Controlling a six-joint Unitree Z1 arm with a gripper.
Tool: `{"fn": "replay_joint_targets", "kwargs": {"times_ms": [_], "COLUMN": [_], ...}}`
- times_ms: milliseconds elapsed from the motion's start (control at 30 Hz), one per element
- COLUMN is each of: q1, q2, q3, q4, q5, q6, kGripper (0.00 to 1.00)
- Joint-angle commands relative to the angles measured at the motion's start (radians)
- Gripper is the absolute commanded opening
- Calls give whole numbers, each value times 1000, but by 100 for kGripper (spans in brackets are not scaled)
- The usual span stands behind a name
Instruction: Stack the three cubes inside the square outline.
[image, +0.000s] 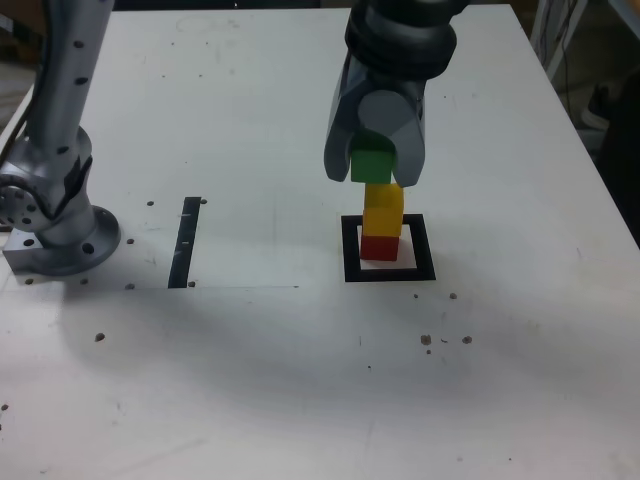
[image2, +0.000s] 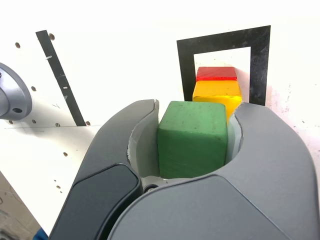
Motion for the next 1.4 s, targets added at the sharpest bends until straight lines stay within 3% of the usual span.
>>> {"fn": "replay_joint_targets", "kwargs": {"times_ms": [0,533,667,1033,1167,1367], "q1": [-1,-3,-3,-3,-3,-3], "q2": [14,51,51,61,49,-2], "q3": [-5,-17,-17,-6,-7,-4], "q4": [6,-14,-10,-10,-6,4], "q5": [-3,-17,-22,-42,-36,-22], "q6": [-2,-1,0,17,17,17], "kGripper": [17,22,34,92,99,99]}}
